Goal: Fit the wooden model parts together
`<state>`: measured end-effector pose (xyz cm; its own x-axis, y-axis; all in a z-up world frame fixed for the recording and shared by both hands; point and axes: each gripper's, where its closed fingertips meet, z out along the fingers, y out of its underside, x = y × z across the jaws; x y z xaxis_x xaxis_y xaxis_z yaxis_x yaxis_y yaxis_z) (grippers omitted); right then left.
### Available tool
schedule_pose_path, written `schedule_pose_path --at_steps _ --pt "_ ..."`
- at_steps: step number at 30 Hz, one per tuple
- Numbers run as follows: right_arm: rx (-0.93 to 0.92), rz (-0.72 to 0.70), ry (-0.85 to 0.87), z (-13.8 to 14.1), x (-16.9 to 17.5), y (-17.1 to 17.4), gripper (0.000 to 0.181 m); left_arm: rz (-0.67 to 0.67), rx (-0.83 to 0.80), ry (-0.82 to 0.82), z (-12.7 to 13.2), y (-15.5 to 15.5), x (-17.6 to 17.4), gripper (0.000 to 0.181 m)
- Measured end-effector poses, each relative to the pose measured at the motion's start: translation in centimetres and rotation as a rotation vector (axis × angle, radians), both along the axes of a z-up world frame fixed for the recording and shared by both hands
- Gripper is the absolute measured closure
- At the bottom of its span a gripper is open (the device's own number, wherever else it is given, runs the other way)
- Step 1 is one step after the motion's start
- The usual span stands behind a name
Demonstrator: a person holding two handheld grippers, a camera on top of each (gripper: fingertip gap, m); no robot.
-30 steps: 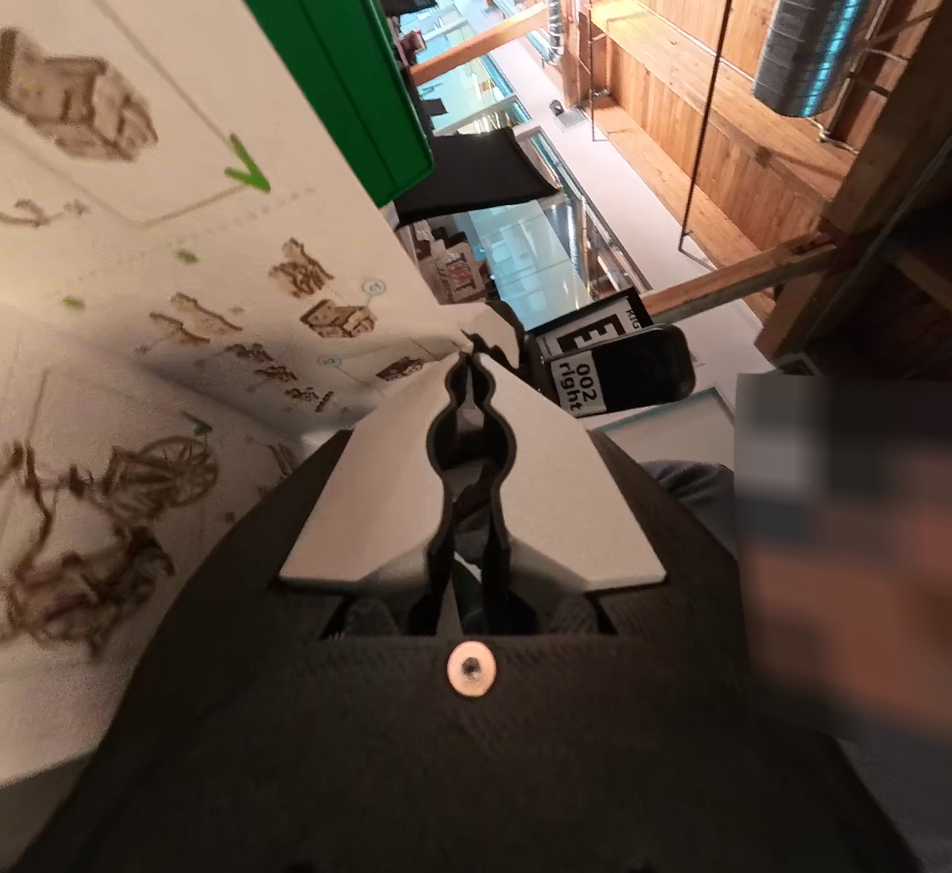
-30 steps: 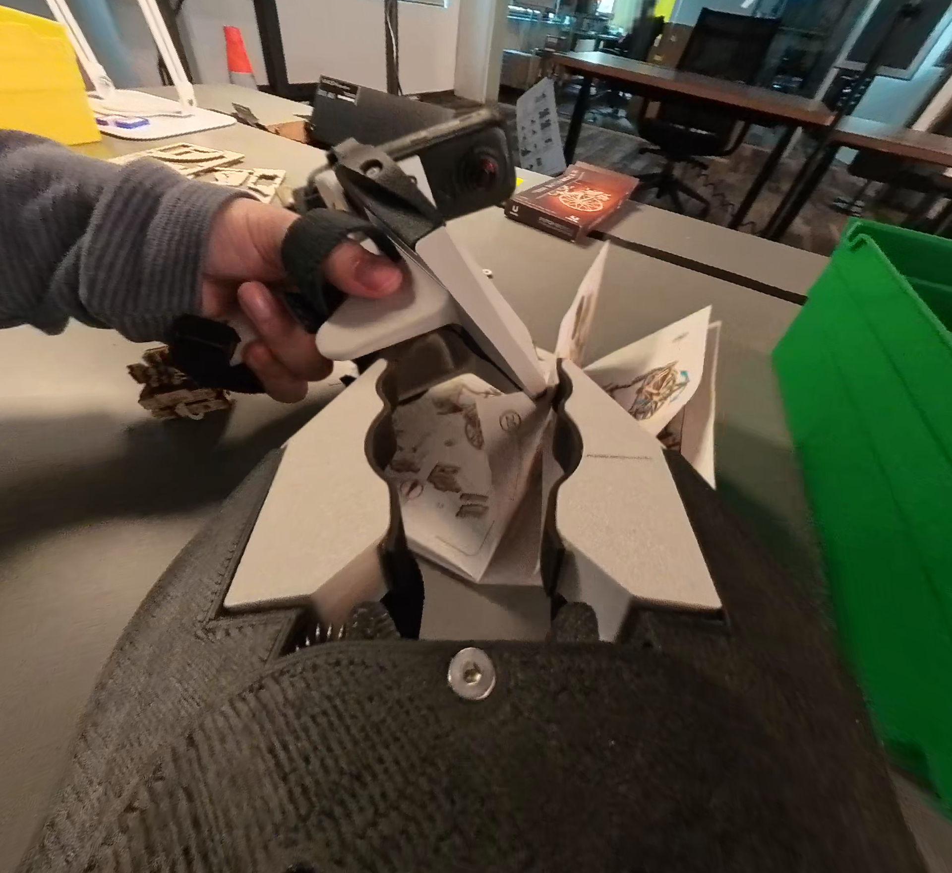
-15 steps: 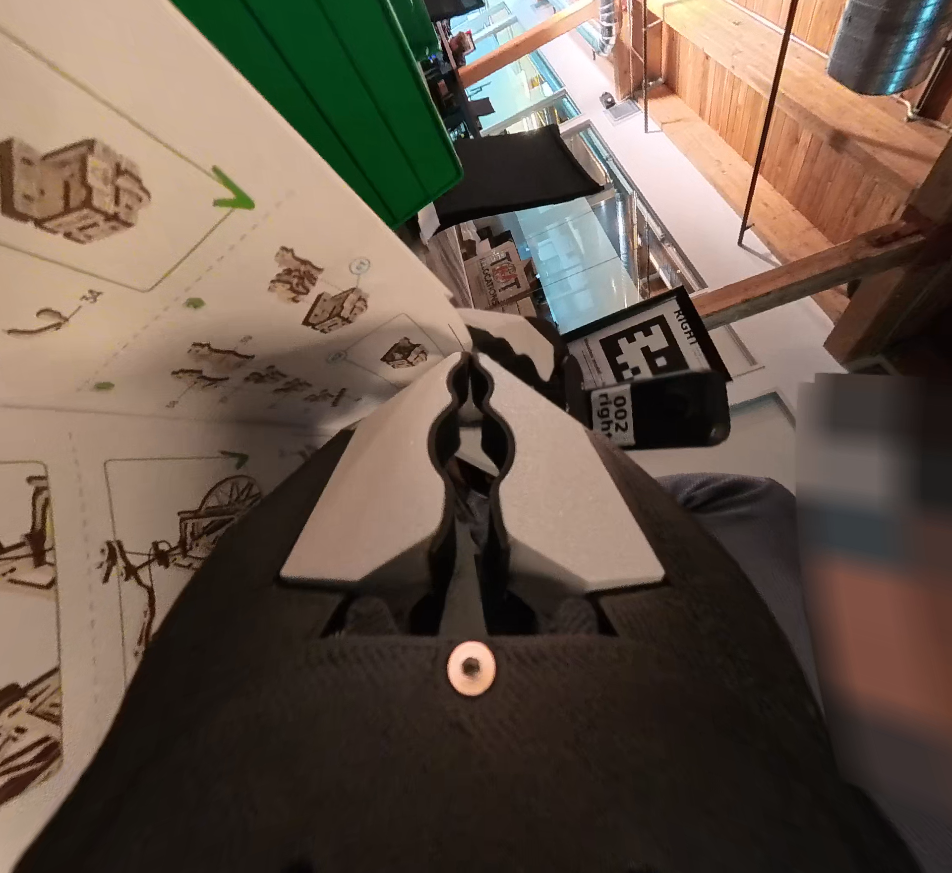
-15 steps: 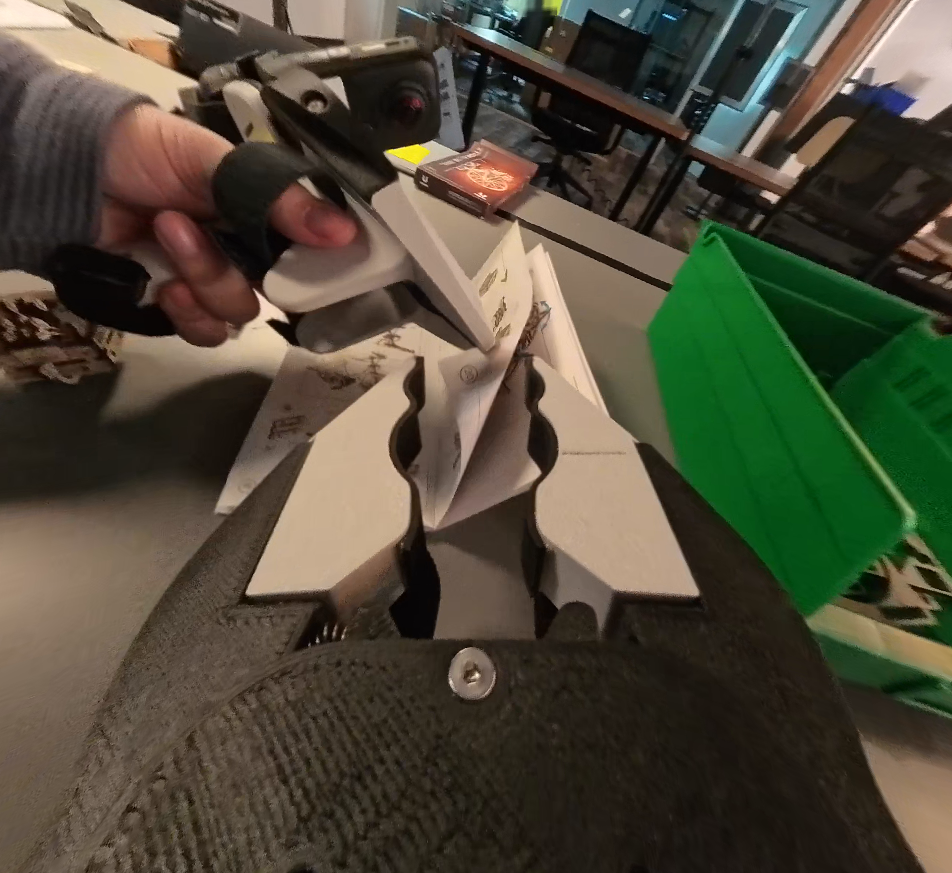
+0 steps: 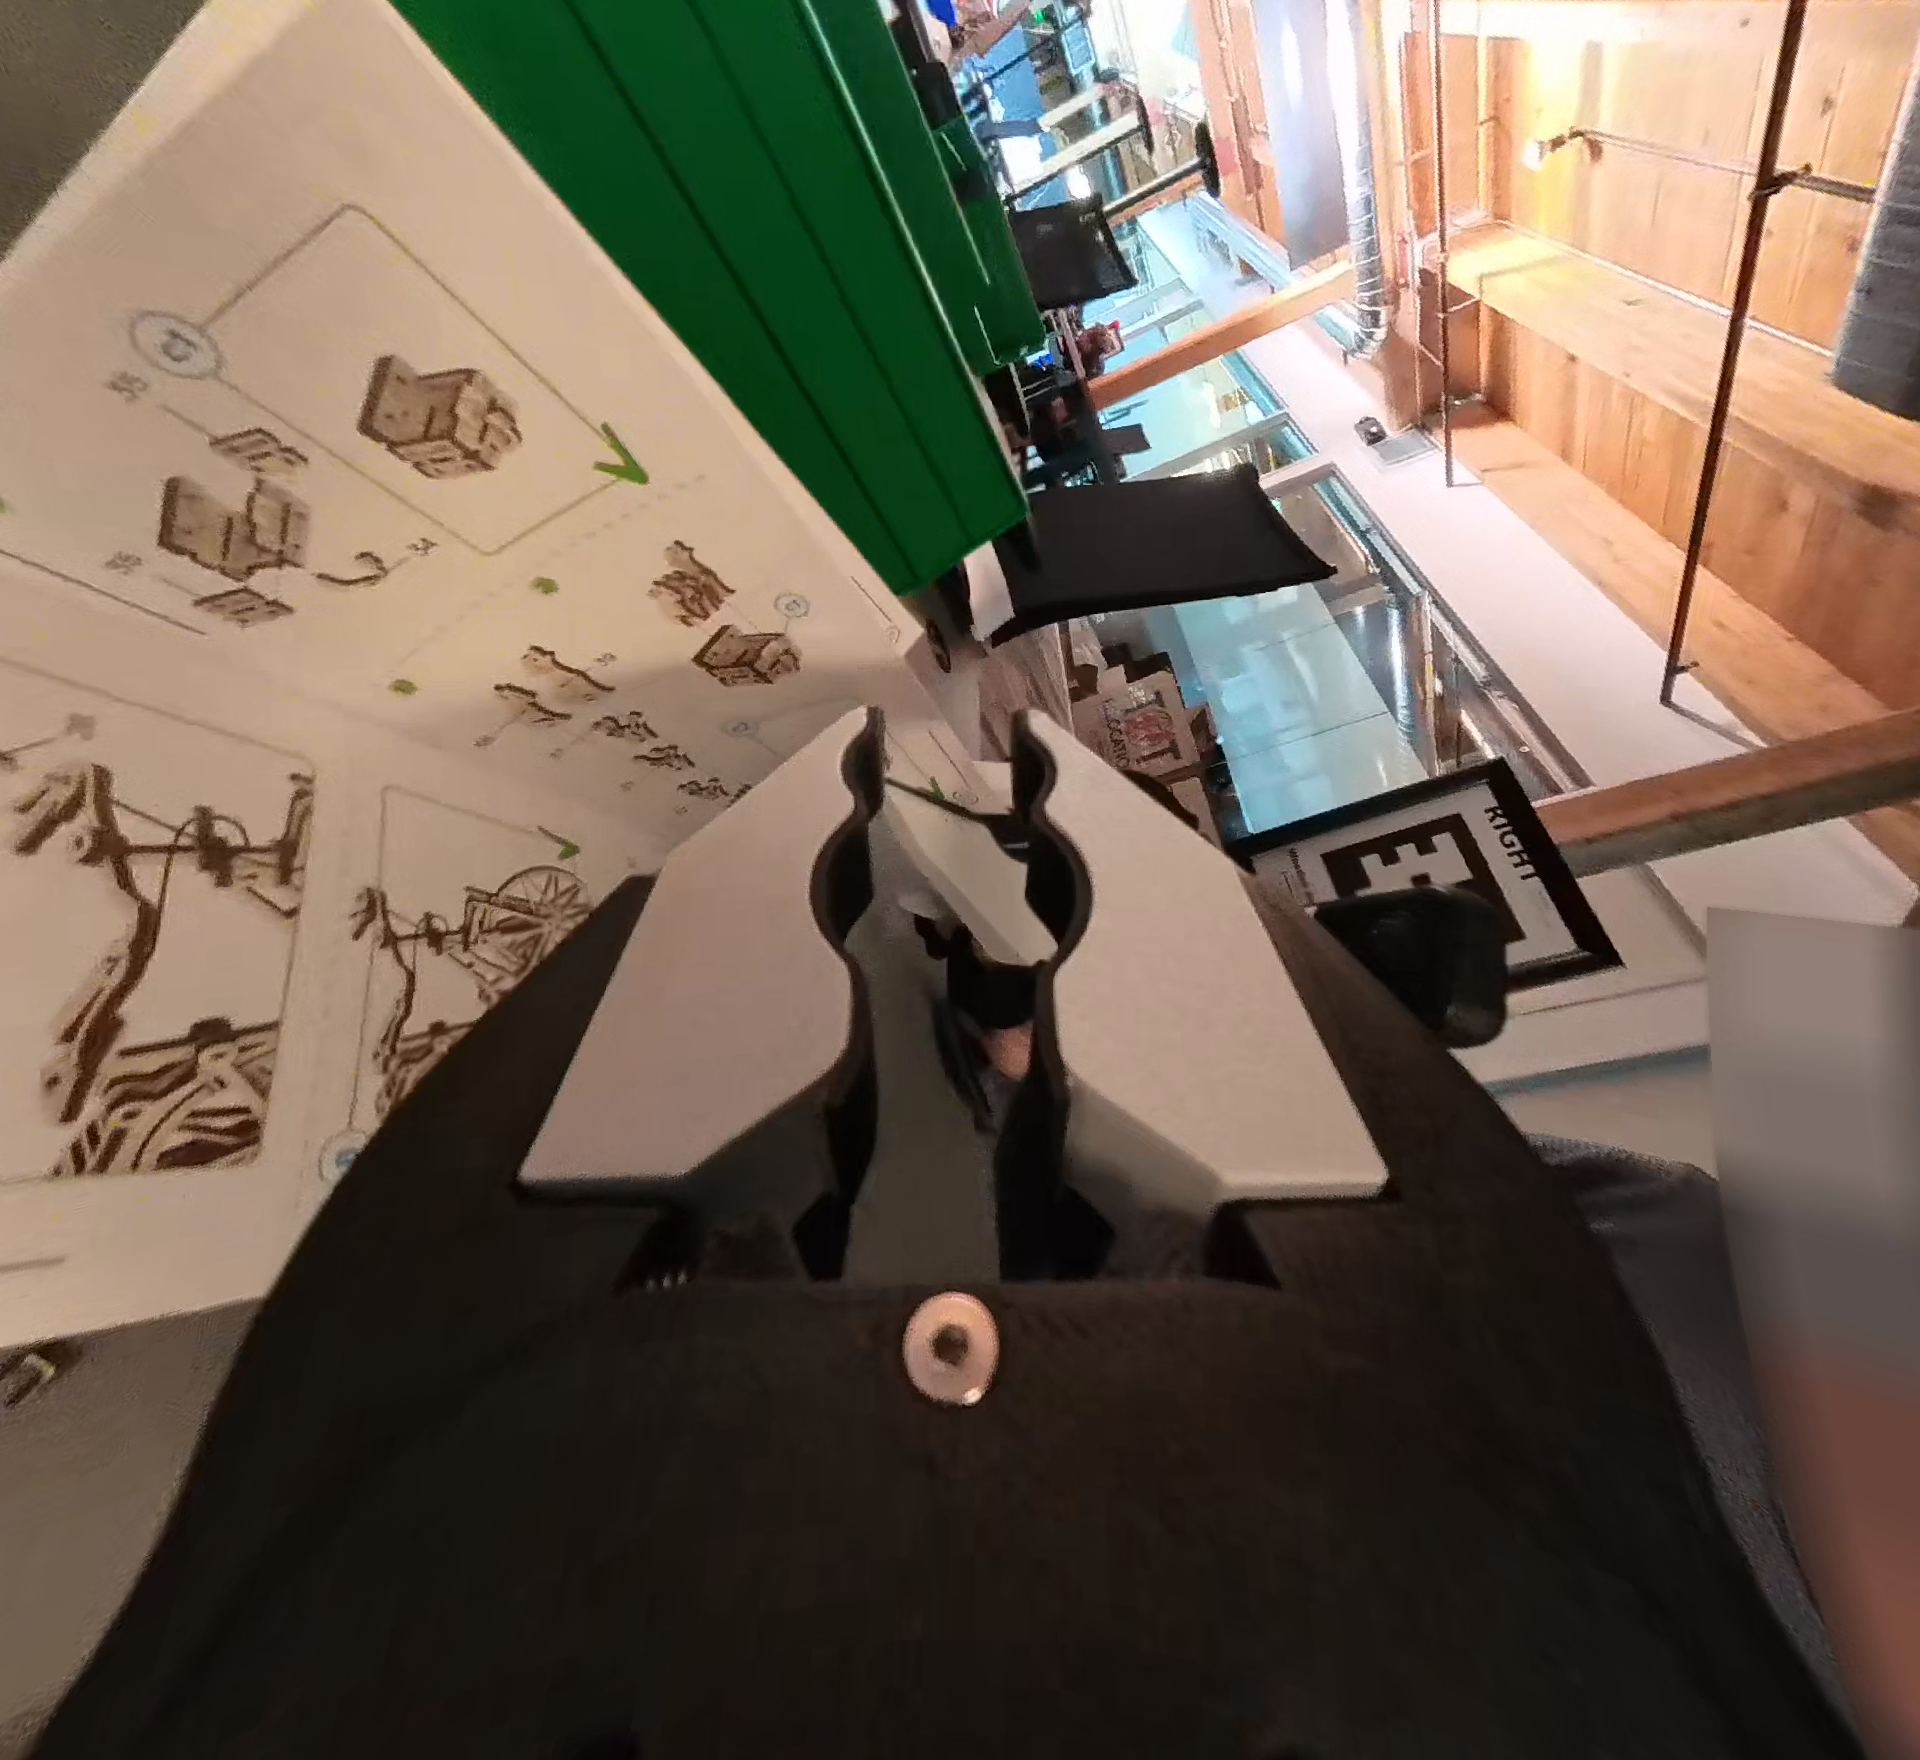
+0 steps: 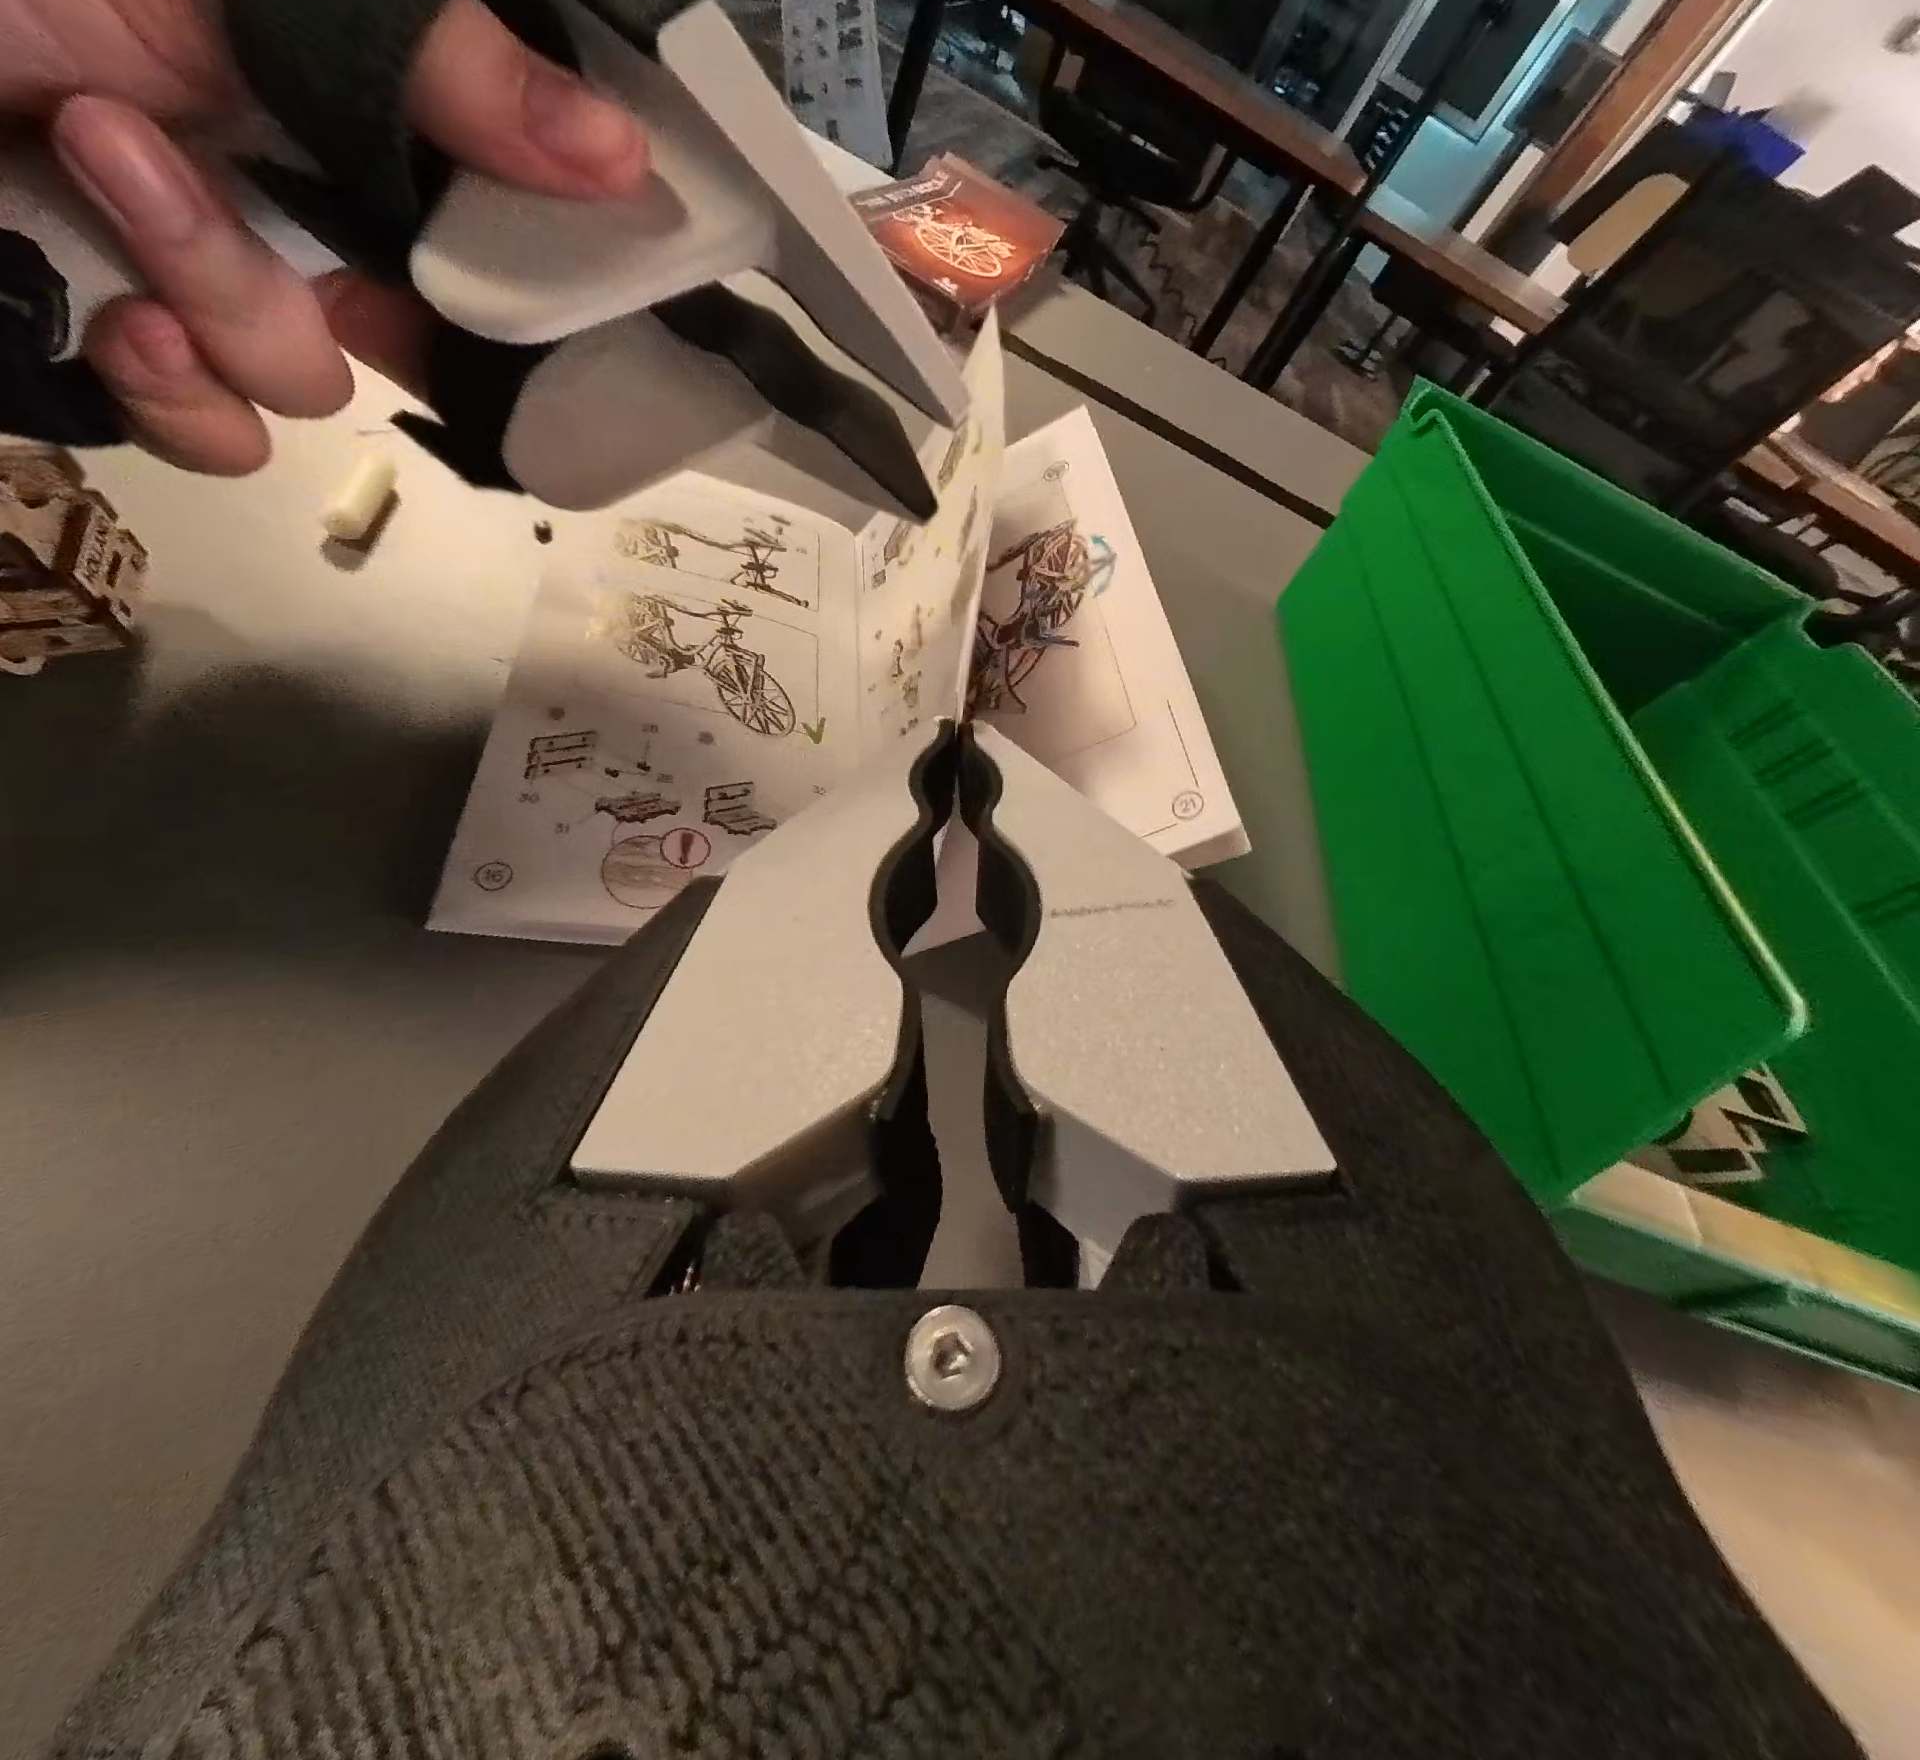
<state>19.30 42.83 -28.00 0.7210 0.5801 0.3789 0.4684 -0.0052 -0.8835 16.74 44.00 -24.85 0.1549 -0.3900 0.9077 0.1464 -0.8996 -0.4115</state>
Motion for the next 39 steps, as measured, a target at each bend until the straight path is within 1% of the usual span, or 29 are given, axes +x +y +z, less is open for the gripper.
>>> schedule_pose_path --at_steps 4,8,11,15,19,23,24,25,27,30,32,34,36,39 --pt "0.022 0.007 -0.014 0.1 -0.3 -0.1 0.181 -0.030 -0.002 0.060 -0.7 -0.8 0.3 0.156" --pt "0.029 0.013 -0.028 0.1 -0.5 -0.2 0.181 -0.058 -0.019 0.029 -0.7 -1.3 1.2 0.158" --pt "0.032 0.013 -0.033 0.1 -0.5 -0.2 0.181 -0.059 -0.026 0.035 -1.4 -1.2 1.5 0.164" --pt "0.025 0.012 -0.044 -0.2 -0.6 -0.1 0.181 -0.069 -0.042 -0.018 -0.9 -1.3 1.6 0.181" --pt "0.017 0.015 -0.040 -0.3 -0.6 -0.1 0.181 -0.068 -0.020 0.014 -1.1 -1.2 1.6 0.181" --pt "0.020 0.031 -0.017 -0.1 -0.8 -0.2 0.181 -0.079 0.017 0.013 -0.8 -1.3 1.7 0.181" --pt "0.020 0.053 0.004 0.1 -1.0 -0.4 0.176 -0.086 0.023 0.012 -0.8 -1.5 1.7 0.181" --pt "0.012 0.093 0.037 0.3 -1.3 -0.7 0.166 -0.096 0.032 0.005 -0.7 -1.6 1.7 0.181" --pt "-0.061 0.225 0.122 0.5 -2.3 -1.9 0.146 -0.115 0.037 -0.013 -0.5 -2.0 1.6 0.181" --pt "-0.243 0.396 0.242 0.8 -2.6 -3.7 0.136 -0.156 0.053 -0.030 -0.4 -2.5 1.2 0.181" --pt "-0.334 0.485 0.308 1.5 -2.4 -4.4 0.135 -0.196 0.067 -0.041 -0.1 -2.9 1.2 0.181" --pt "-0.389 0.537 0.355 2.2 -2.1 -4.6 0.139 -0.246 0.079 -0.037 -0.1 -3.5 1.4 0.181" --pt "-0.406 0.532 0.369 2.6 -1.7 -4.2 0.140 -0.284 0.093 -0.012 -0.3 -3.8 1.7 0.181" --pt "-0.400 0.494 0.314 2.5 -1.4 -3.8 0.143 -0.303 0.100 0.007 -0.2 -4.0 1.9 0.181"
